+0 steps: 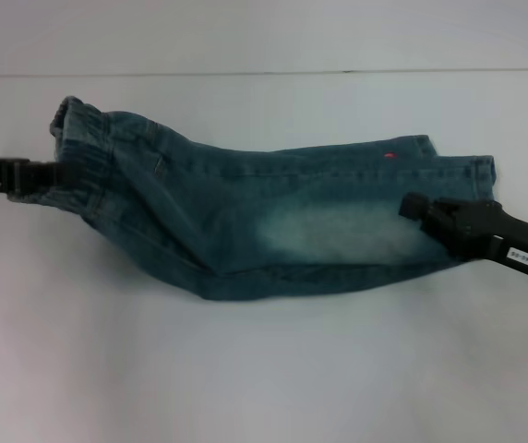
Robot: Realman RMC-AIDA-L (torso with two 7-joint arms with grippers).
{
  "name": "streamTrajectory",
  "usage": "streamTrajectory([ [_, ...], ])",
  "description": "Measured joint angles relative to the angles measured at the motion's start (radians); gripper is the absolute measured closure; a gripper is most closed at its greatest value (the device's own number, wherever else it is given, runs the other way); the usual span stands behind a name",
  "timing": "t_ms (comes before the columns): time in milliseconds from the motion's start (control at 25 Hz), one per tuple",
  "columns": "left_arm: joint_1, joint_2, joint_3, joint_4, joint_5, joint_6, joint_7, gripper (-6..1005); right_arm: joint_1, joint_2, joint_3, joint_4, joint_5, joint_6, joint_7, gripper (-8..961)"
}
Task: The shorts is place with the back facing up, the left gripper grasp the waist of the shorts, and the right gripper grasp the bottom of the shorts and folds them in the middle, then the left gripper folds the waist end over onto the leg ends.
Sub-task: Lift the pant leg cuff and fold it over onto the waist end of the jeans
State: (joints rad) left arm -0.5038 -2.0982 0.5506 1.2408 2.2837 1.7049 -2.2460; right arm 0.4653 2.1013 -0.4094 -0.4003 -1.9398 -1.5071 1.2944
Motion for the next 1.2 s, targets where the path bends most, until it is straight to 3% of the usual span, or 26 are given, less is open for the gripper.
streamTrajectory([
  [400,-0.007,0.0,-0.034,0.027,-0.118,0.078,-0.039,910,0.095,0.006,-0.045,0.081,0.001,0.146,-0.154,904],
  [880,-0.027,-0.002,-0.027,0.081,-0.196,0.121,-0.118,910,0.274,0.008,-0.058,0.311,0.018,0.4,-0.306,919],
  [1200,-0.041,-0.015,-0.025,0.082,-0.222,0.136,-0.125,911,0.38,0.008,-0.055,0.431,0.067,0.476,-0.352,919],
])
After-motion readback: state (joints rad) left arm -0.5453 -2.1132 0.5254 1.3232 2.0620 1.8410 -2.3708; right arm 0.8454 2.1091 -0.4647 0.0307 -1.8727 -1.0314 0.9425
